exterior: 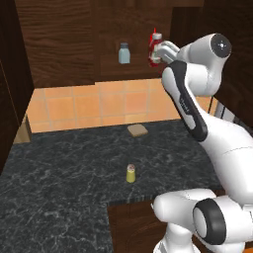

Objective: Put the shaker and condiment bottle from the counter next to their counterparts in the cabinet.

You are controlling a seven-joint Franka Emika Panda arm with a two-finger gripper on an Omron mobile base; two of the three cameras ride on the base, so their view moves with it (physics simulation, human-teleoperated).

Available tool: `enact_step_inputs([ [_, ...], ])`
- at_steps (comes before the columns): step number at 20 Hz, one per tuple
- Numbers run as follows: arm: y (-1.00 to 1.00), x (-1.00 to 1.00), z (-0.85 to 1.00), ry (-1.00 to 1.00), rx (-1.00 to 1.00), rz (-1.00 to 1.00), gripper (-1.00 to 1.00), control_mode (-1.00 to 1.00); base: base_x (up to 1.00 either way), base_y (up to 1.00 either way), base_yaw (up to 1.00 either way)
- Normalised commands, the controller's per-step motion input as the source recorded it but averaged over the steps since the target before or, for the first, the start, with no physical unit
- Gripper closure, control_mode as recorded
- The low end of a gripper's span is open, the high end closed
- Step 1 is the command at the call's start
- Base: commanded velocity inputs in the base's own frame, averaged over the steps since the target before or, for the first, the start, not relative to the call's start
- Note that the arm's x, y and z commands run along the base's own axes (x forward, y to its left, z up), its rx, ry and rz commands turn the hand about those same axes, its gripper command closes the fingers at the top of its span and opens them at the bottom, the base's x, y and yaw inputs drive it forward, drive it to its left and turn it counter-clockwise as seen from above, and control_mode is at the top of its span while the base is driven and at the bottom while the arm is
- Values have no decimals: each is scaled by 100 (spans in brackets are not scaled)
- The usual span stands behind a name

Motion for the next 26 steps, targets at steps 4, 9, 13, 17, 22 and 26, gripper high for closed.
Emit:
enact_step_inputs([
  [4, 6, -54, -74, 0, 0, 9, -100, -100, 0, 0, 0],
  [9, 19, -49, -79, 0, -8, 12, -100, -100, 0, 0, 0],
  [13, 34, -50, -85, 0, -26, 21, -100, -100, 0, 0, 0],
  [17, 46, -38, -87, 0, -35, 23, -100, -100, 0, 0, 0],
  [22, 22, -23, -70, 0, -22, 19, -100, -100, 0, 0, 0],
  [26, 8, -9, -41, 1, -12, 9, -100, -100, 0, 0, 0],
])
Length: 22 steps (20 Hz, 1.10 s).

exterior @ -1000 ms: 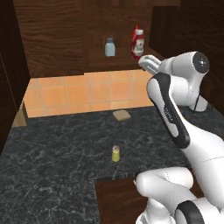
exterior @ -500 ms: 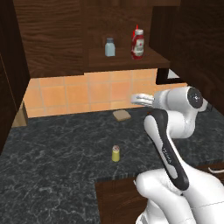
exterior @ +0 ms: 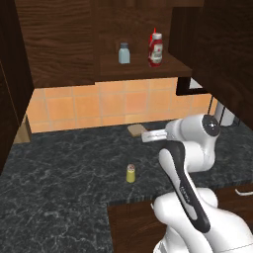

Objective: Put the shaker and condiment bottle from the counter next to their counterparts in the cabinet.

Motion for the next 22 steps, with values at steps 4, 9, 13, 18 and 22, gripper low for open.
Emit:
enact_step_inputs([
  [4, 24, -11, -20, 8, -23, 10, -100, -100, 0, 0, 0],
  [9, 33, -8, -1, 11, -15, 11, -100, -100, 0, 0, 0],
  [13, 26, -6, -10, 6, -2, 7, -100, -100, 0, 0, 0],
  [18, 18, 0, -35, 14, 0, 3, -100, -100, 0, 0, 0],
  [22, 1, 0, -36, 9, 0, 0, -100, -100, 0, 0, 0],
])
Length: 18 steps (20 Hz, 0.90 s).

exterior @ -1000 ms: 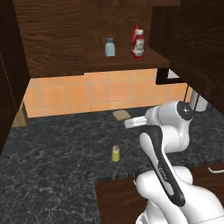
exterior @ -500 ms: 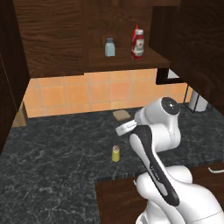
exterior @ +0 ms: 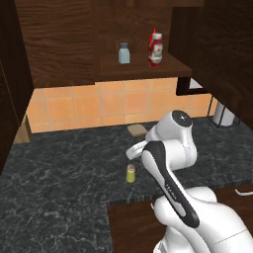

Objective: Put the shaker and condiment bottle from the counter next to their counterparts in the cabinet.

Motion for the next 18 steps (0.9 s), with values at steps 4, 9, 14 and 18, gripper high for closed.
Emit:
enact_step_inputs([
  [4, 0, 1, -18, 8, 0, 0, -100, -100, 0, 0, 0],
  [9, 0, 9, -25, 12, -3, 0, -100, -100, 0, 0, 0],
  [14, 0, 23, -26, 11, -9, 0, -100, -100, 0, 0, 0],
  [18, 9, 20, -9, 4, -12, 0, -100, -100, 0, 0, 0],
])
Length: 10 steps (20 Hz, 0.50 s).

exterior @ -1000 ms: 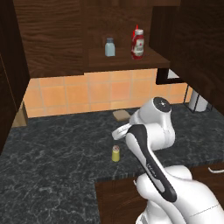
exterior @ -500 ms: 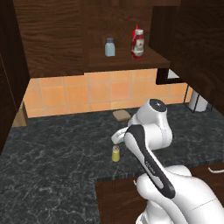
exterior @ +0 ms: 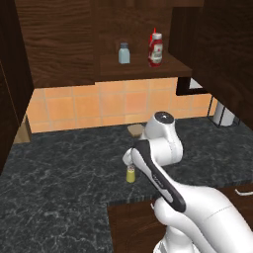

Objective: Put the shaker and condiment bottle from the counter next to their counterparts in the cabinet.

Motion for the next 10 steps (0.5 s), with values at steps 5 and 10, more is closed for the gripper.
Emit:
enact_step_inputs([
  [5, 28, 8, -16, 0, -13, 0, -100, -100, 0, 0, 0],
  [10, 16, 0, -29, 0, -6, 0, -100, -100, 0, 0, 0],
])
